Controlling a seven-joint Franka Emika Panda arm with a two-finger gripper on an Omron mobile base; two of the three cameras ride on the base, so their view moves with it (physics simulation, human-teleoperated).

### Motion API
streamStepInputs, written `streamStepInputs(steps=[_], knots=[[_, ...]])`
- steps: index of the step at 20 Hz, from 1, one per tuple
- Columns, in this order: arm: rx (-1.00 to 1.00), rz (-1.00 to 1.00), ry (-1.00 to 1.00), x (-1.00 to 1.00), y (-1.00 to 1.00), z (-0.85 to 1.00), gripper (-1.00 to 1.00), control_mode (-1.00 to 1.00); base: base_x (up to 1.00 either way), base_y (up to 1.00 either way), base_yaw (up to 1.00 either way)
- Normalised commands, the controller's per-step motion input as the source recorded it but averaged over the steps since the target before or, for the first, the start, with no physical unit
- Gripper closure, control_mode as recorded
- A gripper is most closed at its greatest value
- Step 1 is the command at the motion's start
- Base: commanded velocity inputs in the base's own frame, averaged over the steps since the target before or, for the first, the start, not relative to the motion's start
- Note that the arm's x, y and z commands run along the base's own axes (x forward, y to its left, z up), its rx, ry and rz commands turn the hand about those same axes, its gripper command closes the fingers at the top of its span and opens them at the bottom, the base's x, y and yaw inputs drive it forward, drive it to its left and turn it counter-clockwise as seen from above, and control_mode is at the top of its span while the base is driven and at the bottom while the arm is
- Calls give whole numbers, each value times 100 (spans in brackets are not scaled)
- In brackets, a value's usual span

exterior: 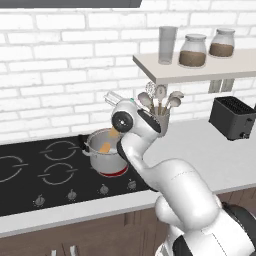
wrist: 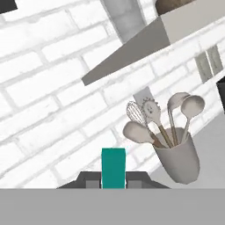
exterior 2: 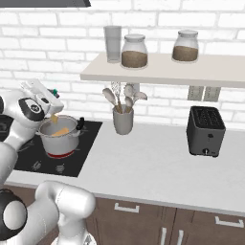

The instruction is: Put the squash and squash in the pot. Retrieve the spatula and lightly stir the vegetables in the pot.

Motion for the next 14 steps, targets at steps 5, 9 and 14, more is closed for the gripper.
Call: streamStepInputs(steps=[5, 9, 14], knots=[[-35, 7, 7, 46, 64, -47, 100, -100, 0, 0, 0], [-27, 4, 3, 49, 46, -43, 100, -100, 0, 0, 0], [-22, 4, 9, 47, 35, -41, 100, -100, 0, 0, 0]])
